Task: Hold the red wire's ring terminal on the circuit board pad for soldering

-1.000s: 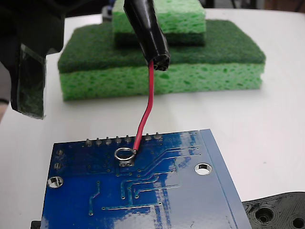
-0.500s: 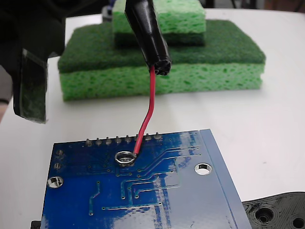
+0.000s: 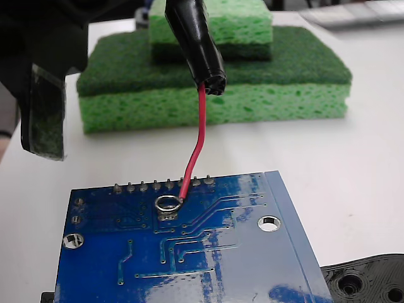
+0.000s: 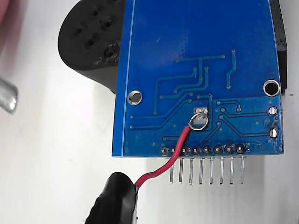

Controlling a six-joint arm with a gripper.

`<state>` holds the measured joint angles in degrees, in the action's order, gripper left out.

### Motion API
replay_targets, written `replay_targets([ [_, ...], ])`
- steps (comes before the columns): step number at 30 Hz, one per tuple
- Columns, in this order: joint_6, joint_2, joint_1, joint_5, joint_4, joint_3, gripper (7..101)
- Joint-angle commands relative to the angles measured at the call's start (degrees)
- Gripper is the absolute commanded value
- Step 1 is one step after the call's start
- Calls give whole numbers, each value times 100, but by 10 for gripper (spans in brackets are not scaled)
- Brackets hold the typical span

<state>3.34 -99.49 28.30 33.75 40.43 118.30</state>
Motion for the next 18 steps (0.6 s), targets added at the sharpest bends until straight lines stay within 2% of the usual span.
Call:
replay_targets([
  [1, 0, -44, -9, 149, -9, -44, 1003],
  [18, 9, -35, -9, 158, -44, -62, 1003],
])
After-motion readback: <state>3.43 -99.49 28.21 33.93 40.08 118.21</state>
